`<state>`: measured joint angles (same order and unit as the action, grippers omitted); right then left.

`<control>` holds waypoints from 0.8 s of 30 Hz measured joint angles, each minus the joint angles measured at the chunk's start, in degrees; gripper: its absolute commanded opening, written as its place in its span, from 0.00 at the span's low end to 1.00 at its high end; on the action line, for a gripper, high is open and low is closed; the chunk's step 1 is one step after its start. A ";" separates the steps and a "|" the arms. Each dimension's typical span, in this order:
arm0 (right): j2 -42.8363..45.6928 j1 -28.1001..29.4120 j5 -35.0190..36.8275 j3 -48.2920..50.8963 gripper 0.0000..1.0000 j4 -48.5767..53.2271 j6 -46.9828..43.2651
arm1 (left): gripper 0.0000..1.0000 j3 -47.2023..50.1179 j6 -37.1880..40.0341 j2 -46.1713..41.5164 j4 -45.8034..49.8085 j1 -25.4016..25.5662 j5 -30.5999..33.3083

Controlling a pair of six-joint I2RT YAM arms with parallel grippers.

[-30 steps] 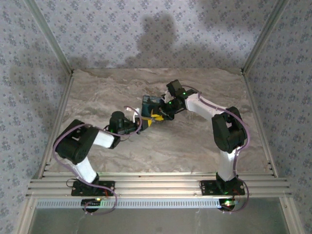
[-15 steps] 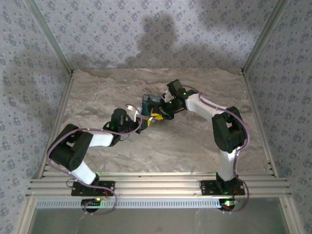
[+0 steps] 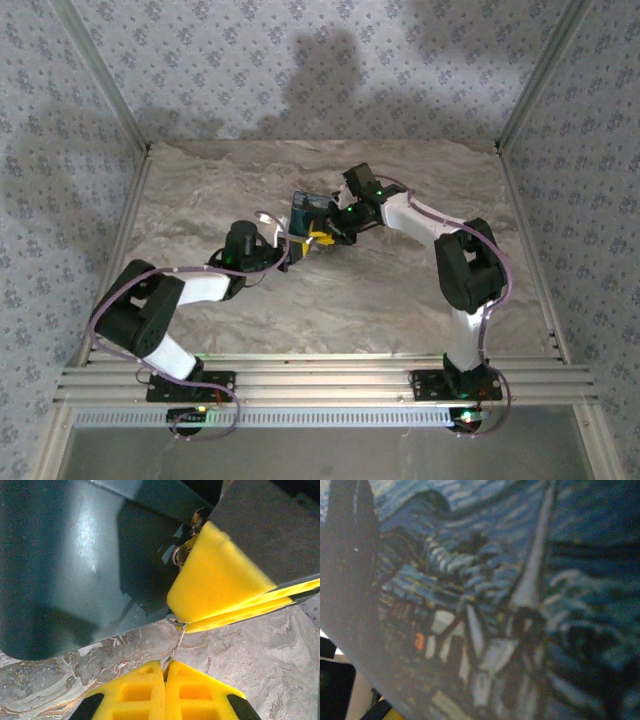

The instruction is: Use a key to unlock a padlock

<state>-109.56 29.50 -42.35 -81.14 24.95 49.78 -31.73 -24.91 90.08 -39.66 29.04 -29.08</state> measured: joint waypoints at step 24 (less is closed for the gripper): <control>0.00 0.15 0.35 0.02 0.00 0.33 -0.42 | 0.00 -0.87 -2.16 2.91 -2.29 -0.66 -1.38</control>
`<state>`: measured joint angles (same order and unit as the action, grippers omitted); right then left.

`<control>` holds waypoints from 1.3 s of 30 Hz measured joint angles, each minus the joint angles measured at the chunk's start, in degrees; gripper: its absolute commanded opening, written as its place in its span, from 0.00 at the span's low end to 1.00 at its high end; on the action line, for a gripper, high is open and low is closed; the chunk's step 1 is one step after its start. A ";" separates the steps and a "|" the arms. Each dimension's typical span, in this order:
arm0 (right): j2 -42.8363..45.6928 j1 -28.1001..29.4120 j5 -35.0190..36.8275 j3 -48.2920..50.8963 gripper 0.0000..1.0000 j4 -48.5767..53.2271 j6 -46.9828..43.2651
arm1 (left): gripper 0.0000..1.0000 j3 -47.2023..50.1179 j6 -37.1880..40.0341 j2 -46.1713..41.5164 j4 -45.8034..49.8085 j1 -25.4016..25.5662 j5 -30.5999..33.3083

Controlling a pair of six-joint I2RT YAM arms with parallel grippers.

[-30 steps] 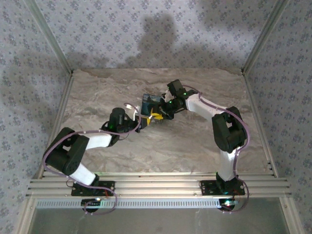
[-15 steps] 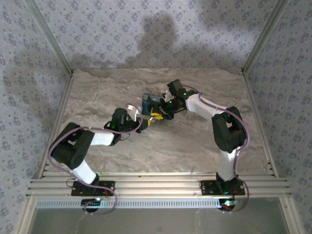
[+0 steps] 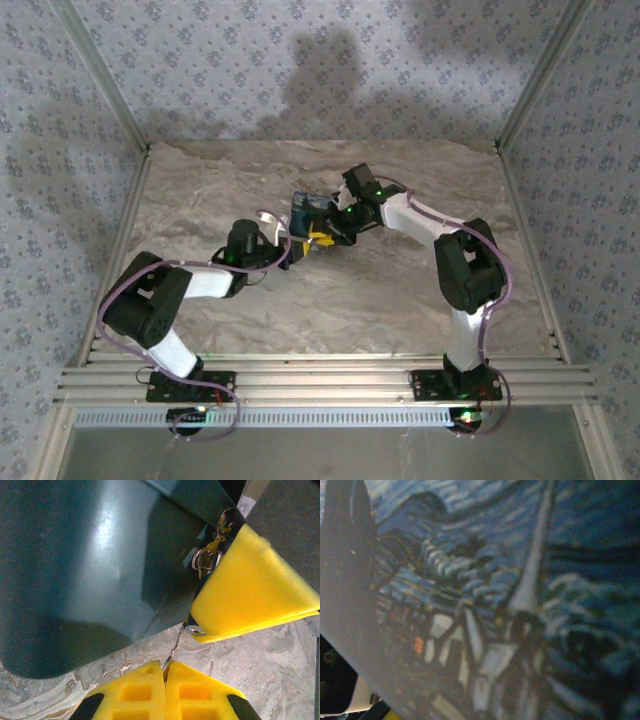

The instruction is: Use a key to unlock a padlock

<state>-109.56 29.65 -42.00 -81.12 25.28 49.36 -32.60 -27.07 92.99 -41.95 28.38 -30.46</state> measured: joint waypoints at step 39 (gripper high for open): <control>0.04 0.00 0.42 0.00 0.00 1.07 -0.74 | 0.00 1.40 -1.14 -1.97 -0.22 0.24 -2.49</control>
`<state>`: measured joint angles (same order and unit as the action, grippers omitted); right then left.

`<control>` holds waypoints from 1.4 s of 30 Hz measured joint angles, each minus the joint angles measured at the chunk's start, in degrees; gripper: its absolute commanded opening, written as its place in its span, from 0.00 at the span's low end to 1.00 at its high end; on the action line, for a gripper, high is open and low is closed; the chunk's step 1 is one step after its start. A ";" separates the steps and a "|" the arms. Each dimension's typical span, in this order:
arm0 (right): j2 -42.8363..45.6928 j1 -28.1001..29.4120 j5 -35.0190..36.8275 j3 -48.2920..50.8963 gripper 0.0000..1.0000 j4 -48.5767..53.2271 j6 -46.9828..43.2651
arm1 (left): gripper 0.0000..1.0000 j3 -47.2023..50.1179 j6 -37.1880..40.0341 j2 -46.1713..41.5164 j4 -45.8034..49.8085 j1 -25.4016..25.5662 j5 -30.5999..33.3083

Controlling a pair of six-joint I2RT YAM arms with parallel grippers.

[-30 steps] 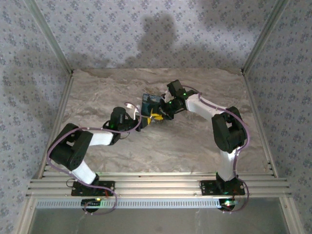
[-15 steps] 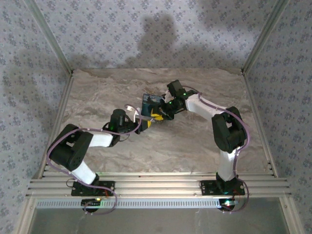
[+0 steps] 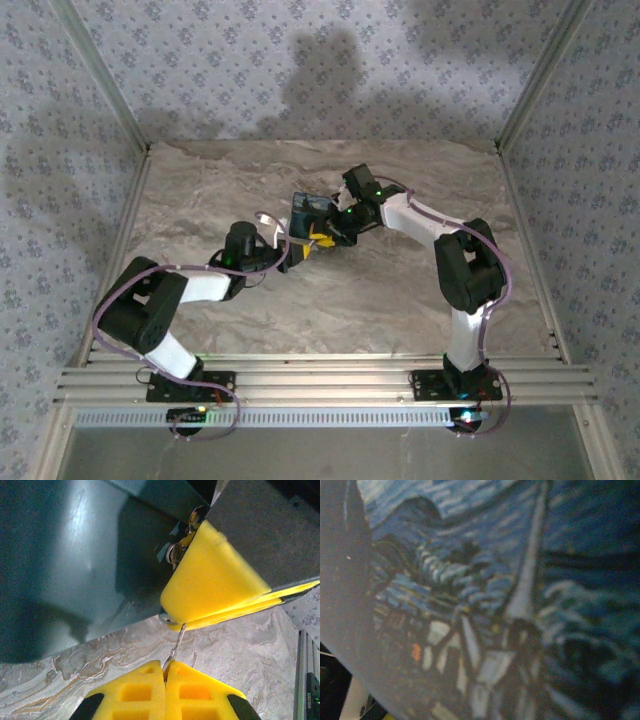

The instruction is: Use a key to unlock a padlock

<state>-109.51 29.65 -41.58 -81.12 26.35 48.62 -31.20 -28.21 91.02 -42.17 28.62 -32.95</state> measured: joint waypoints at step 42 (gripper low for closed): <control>0.00 0.26 0.48 0.00 0.00 -0.50 0.00 | 0.00 -0.79 -2.49 2.95 -1.36 -0.66 0.17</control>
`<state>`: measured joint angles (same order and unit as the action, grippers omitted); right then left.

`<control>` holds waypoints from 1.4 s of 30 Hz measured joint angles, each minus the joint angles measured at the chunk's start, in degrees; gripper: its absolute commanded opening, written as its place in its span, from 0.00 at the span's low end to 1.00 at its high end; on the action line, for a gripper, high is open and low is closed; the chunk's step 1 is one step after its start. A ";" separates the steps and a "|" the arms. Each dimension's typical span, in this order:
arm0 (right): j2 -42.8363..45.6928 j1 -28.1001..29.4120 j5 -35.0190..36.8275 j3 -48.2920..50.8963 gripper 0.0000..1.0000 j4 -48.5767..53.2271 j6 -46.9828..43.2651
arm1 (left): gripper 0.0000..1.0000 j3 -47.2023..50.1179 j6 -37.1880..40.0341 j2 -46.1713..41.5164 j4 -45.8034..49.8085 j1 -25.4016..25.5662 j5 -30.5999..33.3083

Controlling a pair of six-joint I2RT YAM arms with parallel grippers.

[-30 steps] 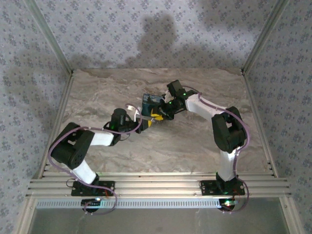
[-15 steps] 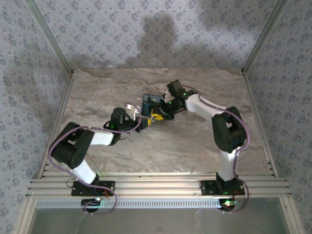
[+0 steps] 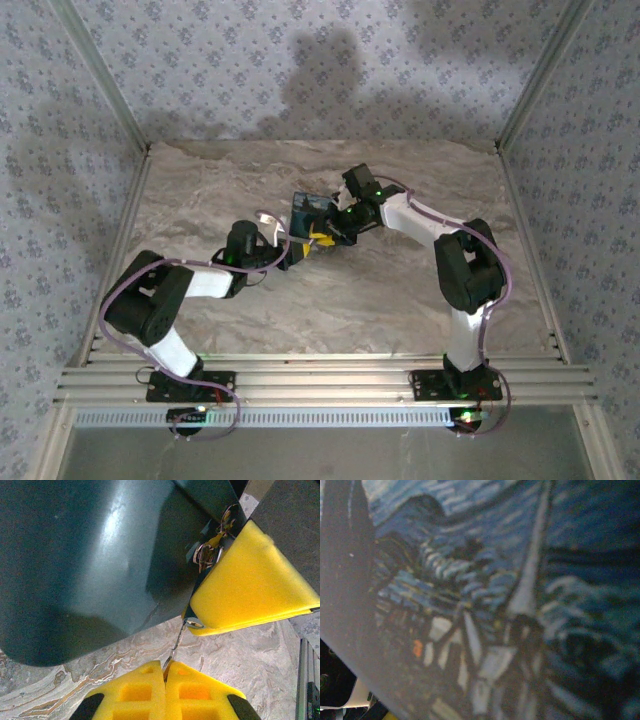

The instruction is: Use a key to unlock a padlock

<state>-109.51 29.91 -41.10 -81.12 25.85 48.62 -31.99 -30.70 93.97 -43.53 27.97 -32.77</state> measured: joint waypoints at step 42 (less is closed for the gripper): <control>0.00 0.74 2.99 0.00 0.00 -0.37 0.07 | 0.00 -0.50 -1.14 1.53 -1.60 0.44 -0.15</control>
<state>-109.51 30.65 -38.11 -81.12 25.47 48.69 -32.49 -31.83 95.50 -45.12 28.40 -32.93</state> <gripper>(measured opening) 0.199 0.044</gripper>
